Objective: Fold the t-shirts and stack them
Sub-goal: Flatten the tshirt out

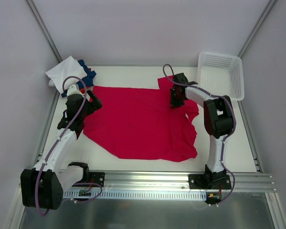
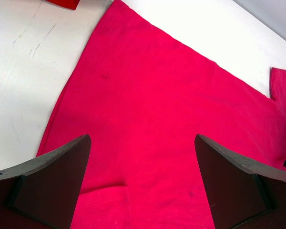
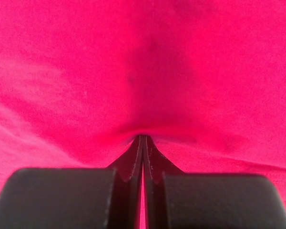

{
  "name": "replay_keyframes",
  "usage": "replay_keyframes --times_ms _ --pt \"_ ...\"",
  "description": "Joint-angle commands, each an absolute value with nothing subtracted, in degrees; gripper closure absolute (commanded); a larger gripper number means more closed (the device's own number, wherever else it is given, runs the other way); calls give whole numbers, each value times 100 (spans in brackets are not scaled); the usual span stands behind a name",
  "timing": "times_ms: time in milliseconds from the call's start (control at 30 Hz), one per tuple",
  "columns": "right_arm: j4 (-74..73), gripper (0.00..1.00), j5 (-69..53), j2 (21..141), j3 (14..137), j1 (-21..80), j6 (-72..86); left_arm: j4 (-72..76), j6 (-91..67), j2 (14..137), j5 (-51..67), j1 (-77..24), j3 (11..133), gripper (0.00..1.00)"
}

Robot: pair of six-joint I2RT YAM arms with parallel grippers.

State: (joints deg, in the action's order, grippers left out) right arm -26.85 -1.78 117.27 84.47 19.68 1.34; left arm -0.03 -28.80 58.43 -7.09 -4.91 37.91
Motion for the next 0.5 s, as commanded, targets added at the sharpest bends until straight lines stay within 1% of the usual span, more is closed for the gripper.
replay_keyframes --times_ms 0,300,467 --pt "-2961 99 -132 11944 8990 1890 53 70 -2698 5730 -773 -527 4034 8" --pt "-3427 99 -246 12796 10465 1828 53 70 -2681 5739 -773 -527 4017 8" --pt "-3568 100 -343 13218 11091 1740 61 62 -2681 5748 -782 -527 4008 8"
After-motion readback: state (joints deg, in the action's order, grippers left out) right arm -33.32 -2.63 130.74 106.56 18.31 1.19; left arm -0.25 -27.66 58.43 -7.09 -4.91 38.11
